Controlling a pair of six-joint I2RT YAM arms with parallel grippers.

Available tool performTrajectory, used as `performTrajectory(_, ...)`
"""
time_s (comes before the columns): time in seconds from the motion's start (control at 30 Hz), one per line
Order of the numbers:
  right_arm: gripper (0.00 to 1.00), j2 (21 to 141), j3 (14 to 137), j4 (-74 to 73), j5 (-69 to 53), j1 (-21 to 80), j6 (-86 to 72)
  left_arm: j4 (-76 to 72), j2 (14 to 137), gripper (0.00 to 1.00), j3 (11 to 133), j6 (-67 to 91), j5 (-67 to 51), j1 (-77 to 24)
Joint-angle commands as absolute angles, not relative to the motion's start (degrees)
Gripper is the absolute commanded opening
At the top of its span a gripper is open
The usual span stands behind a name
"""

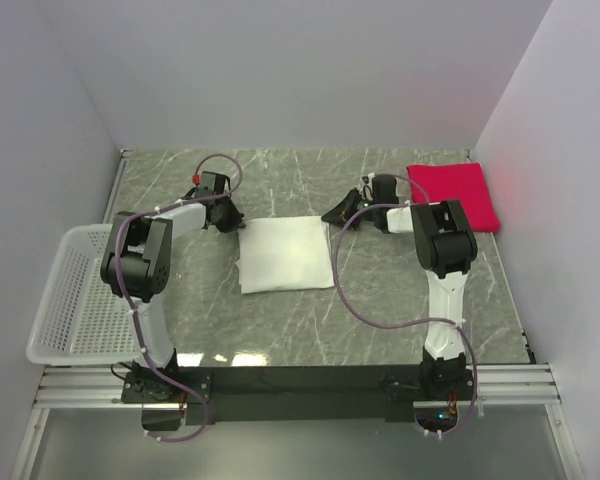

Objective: Fold and stack the t-shirts
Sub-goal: Fold the tshirt, then neatly place the folded tshirt to the corner

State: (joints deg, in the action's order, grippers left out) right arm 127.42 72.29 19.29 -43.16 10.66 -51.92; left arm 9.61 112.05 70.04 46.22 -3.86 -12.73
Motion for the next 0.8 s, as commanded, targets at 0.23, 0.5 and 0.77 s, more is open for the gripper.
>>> performTrajectory(0.23, 0.22, 109.3, 69.9, 3.4, -33.1, 9.5, -36.5, 22.4, 100.3, 0.54, 71.6, 40.4, 5.3, -17.2)
performTrajectory(0.5, 0.60, 85.6, 58.1, -19.6, -13.3, 9.4, -28.4, 31.7, 91.3, 0.83, 71.7, 37.2, 22.0, -38.7)
performTrajectory(0.77, 0.92, 71.0, 49.5, -30.0, -0.2, 9.3, -31.6, 39.4, 102.0, 0.73, 86.6, 35.2, 31.7, -62.2)
